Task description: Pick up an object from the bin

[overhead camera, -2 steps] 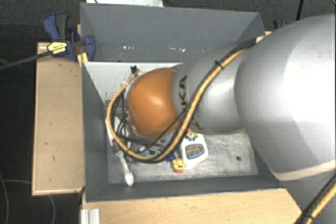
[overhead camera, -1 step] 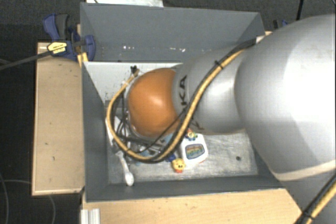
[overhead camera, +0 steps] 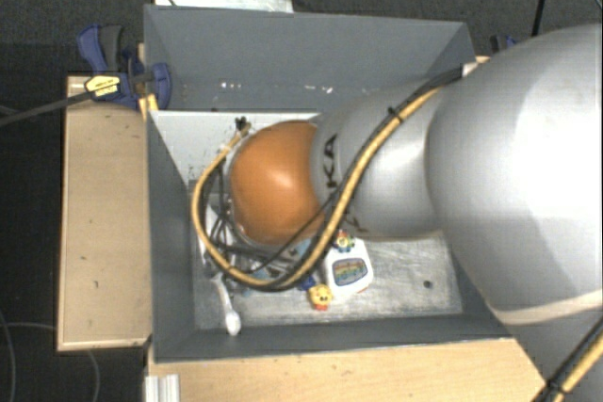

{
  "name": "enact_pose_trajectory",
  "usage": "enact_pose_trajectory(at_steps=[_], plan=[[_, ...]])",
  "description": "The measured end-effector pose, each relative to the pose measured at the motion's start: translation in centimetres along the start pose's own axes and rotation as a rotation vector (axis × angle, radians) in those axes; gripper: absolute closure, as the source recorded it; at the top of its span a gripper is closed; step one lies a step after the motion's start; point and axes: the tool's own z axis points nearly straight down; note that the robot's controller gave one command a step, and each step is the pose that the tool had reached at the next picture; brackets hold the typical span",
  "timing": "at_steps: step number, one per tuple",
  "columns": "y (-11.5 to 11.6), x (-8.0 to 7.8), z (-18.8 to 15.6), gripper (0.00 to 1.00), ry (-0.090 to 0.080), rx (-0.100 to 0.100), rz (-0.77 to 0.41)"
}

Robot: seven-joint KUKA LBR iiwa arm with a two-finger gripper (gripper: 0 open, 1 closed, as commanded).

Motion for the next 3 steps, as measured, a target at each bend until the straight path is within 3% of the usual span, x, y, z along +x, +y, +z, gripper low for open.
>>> enact_pose_trajectory(at_steps=[1, 3], plan=[[-0.1, 0.1, -1.3, 1.00, 0.021, 0.000, 0.001], [0.0, 0.3, -2.8, 1.00, 0.038, -0.003, 0.002]])
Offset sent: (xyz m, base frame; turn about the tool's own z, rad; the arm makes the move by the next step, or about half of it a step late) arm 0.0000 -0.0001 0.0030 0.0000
